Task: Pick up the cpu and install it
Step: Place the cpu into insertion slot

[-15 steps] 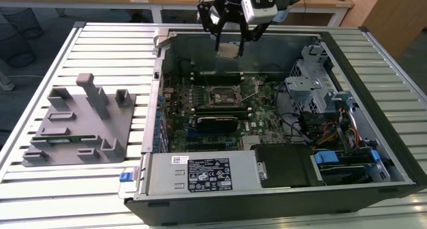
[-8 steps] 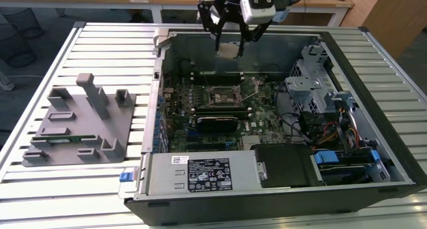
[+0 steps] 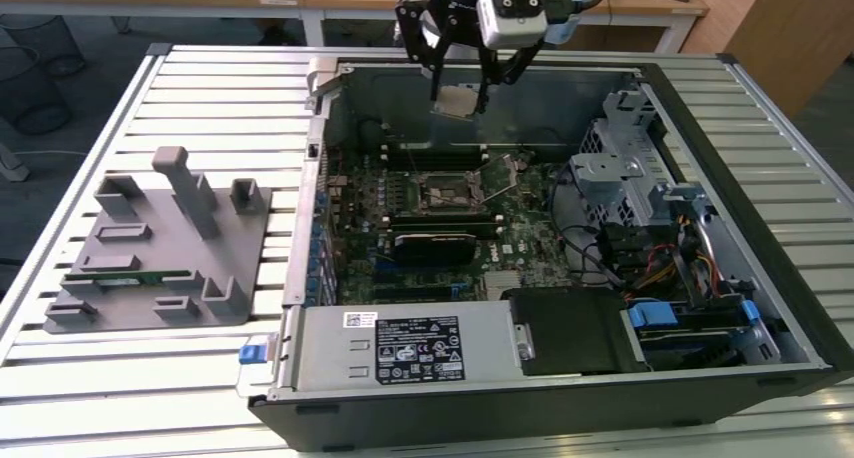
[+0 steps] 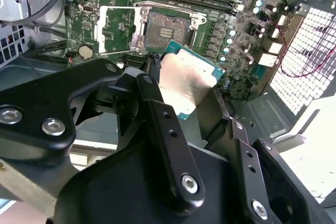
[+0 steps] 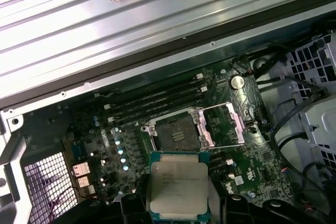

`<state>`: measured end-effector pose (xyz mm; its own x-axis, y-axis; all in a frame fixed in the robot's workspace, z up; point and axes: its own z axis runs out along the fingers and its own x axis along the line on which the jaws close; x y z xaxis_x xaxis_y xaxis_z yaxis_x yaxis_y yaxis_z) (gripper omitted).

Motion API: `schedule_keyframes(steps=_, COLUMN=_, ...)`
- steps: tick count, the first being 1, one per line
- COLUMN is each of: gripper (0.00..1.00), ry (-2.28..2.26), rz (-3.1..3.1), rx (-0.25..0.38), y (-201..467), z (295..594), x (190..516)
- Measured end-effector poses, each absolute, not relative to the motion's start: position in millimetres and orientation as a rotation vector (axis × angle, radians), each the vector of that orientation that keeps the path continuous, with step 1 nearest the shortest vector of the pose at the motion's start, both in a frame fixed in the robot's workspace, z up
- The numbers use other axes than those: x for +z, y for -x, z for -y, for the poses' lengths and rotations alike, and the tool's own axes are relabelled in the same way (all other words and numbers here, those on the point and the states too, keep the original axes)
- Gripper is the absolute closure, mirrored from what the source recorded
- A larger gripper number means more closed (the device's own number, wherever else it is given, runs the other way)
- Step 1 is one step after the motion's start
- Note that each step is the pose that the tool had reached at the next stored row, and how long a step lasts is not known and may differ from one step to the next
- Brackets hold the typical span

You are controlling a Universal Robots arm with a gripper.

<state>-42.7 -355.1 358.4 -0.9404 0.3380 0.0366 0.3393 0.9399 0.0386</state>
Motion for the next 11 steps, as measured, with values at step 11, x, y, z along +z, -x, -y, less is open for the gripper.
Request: schedule_keyframes(steps=11, gripper=0.47, ry=0.620, rz=3.050, rx=-0.070, y=42.7, z=355.1, x=358.3)
